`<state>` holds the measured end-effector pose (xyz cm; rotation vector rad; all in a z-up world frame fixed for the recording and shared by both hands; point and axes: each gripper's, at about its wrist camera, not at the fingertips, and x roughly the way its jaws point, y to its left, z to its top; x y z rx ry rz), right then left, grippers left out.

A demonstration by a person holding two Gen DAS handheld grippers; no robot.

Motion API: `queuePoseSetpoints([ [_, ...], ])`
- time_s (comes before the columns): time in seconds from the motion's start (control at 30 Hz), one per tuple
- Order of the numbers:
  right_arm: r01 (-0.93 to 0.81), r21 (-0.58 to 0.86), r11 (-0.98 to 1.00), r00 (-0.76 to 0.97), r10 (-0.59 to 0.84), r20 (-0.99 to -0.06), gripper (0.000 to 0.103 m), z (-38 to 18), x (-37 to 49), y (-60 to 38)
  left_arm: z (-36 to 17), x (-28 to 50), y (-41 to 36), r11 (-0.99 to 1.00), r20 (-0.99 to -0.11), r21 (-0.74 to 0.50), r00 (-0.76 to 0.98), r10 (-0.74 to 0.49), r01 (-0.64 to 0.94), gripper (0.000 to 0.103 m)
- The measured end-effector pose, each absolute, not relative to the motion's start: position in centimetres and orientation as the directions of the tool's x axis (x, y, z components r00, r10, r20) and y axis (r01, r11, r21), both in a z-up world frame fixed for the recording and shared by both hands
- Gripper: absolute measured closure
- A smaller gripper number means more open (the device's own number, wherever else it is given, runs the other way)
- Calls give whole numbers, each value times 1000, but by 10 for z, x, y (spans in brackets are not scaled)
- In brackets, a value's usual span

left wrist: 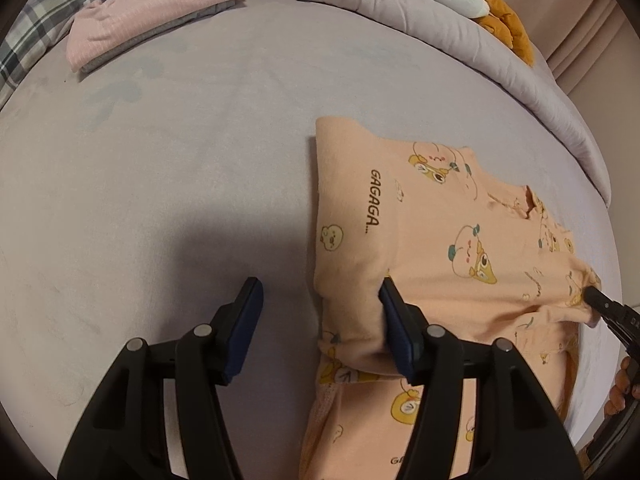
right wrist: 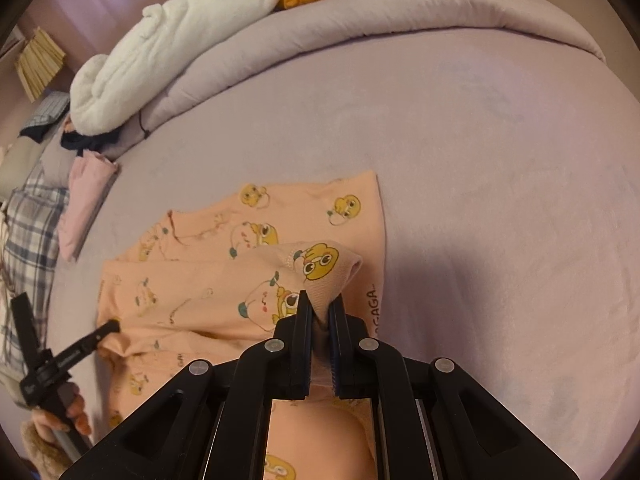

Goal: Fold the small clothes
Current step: 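Carry the held leg across the romper body and open the right tool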

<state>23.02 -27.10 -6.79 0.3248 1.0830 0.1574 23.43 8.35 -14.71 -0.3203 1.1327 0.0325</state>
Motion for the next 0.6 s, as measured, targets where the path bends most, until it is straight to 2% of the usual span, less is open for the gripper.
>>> queuePoseSetpoints([
  [0.27, 46, 320, 946, 442, 268, -856, 94, -81, 229, -278, -147, 222, 85, 950, -889, -275, 416, -194, -145, 43],
  [0.6, 43, 265, 963, 441, 219, -870, 94, -87, 229, -276, -149, 207, 81, 957, -893, -258, 409, -185, -131, 41],
])
